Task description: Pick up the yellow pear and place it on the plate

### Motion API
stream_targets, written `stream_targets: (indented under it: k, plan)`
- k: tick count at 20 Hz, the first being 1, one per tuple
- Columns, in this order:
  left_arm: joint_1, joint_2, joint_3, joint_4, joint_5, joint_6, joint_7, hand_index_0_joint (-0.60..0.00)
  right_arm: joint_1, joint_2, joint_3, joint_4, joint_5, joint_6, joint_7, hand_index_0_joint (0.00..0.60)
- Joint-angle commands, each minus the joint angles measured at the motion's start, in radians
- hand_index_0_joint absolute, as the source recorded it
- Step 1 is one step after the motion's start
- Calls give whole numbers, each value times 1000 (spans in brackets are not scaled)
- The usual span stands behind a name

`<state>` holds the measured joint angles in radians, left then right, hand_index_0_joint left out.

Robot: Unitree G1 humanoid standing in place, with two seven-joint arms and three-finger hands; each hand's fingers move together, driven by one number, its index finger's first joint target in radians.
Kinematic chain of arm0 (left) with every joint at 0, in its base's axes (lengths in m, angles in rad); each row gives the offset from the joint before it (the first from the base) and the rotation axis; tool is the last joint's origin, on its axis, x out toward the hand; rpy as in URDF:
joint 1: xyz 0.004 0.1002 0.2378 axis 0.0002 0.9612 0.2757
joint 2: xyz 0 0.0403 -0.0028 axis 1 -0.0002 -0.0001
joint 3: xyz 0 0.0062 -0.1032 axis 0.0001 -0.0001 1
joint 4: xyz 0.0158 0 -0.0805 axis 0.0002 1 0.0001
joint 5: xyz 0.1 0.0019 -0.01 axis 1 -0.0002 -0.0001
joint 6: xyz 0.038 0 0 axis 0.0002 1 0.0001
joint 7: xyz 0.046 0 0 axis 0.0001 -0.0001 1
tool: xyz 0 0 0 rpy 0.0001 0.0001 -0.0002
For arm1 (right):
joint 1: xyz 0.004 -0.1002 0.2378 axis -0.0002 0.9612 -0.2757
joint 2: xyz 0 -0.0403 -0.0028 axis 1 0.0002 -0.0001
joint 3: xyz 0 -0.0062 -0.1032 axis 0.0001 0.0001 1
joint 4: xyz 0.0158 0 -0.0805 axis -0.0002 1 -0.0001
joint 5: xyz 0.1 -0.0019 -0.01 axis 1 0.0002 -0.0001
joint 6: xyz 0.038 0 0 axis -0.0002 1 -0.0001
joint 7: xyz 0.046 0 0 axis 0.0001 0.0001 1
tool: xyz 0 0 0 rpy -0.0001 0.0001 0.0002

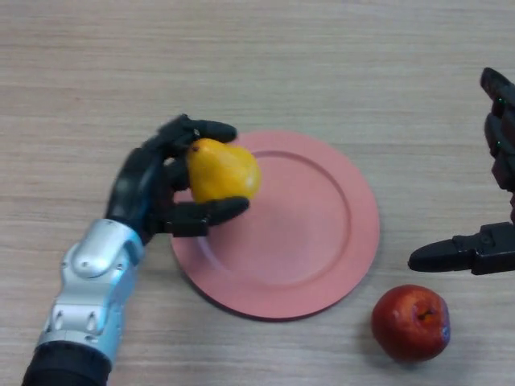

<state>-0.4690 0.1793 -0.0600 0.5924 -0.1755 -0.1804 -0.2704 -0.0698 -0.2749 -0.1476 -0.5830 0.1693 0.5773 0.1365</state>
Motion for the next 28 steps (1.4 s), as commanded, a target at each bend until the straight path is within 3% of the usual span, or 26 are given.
stream_targets:
  k: [1, 5, 9, 10, 13, 14, 22, 23, 24, 28]
  plan:
    - [-84, 11, 0, 25, 69, -190, 31, -600, -28, -35, -79, -56, 2, -106, -8, 0]
    - [-118, 11, -1, 134, 133, -343, 111, -600, -19, -35, -80, -52, -8, -117, 0, 0]
    - [-132, 11, -5, 203, 248, -338, 210, -600, -22, -35, -83, -53, -5, -109, 2, 0]
    - [-133, 11, -4, 205, 253, -340, 212, -500, -22, -35, -83, -53, -5, -108, 2, 0]
    - [-123, 11, 1, 194, 282, -338, 213, -99, -22, -36, -79, -60, -6, -100, 4, 0]
    - [-102, 11, 2, 157, 271, -318, 202, 0, -21, -34, -78, -62, -7, -101, 5, 0]
    - [-13, 11, 54, -88, 216, -229, 203, 0, -28, -32, -70, -66, -17, -93, 4, 0]
    - [15, 17, 61, -164, 189, -195, 179, 0, -33, -34, -69, -61, -20, -95, 4, 0]
    - [11, 22, 68, -183, 208, -240, 210, 0, -37, -37, -67, -54, -24, -107, 7, 0]
    - [108, 61, 88, -521, 199, -64, 185, 0, -52, -37, -66, -30, -12, -129, 3, 0]
